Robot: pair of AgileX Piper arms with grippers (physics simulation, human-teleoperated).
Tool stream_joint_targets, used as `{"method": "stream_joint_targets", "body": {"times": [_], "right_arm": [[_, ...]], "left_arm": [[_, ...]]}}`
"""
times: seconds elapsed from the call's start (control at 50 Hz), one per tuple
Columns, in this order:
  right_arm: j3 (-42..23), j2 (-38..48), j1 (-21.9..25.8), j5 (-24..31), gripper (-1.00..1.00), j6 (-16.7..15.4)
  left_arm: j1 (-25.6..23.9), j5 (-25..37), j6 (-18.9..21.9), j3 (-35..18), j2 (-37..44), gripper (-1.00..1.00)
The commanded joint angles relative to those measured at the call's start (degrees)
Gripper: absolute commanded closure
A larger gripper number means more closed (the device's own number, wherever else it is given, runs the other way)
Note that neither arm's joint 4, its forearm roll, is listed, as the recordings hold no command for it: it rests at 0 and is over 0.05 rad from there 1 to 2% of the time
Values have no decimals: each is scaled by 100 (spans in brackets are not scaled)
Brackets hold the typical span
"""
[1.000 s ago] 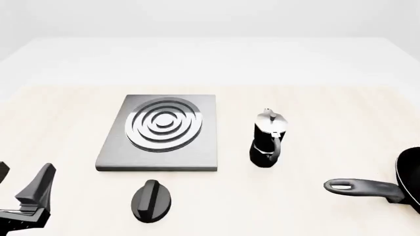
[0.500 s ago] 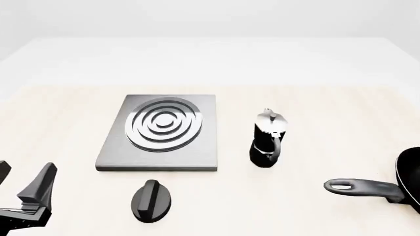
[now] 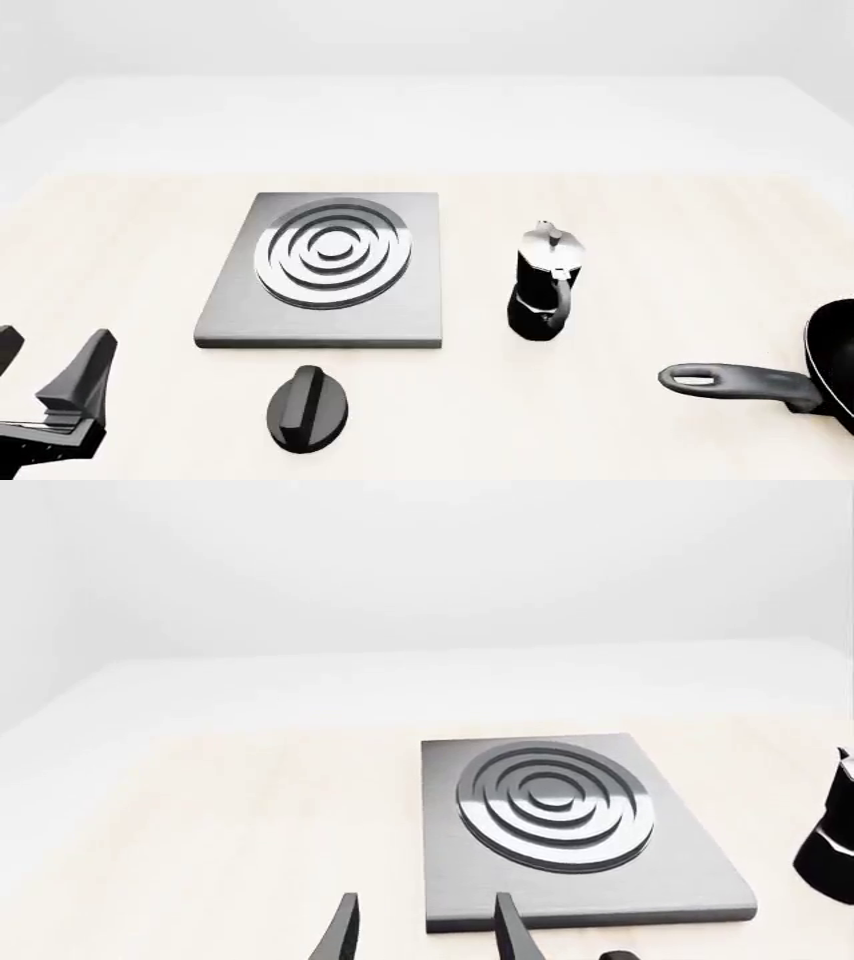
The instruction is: Put the frying pan on the stove.
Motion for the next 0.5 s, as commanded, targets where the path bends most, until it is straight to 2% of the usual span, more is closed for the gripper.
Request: {"method": "stream_joint_targets", "body": {"times": [0.02,0.18,0.26,0.5], "right_arm": [[14,0,-161,100,-100,40],[-15,0,-250,100,-100,64],[-158,0,-303,100,-100,192],[-562,0,-46,100,-100,23]], "left_arm": [[-38,80,-88,-2,-157,-100],[-48,205,-46,-1,-268,-100],[-58,306,-4,-1,-358,-100],[-223,331,57,-1,-381,-100]]}}
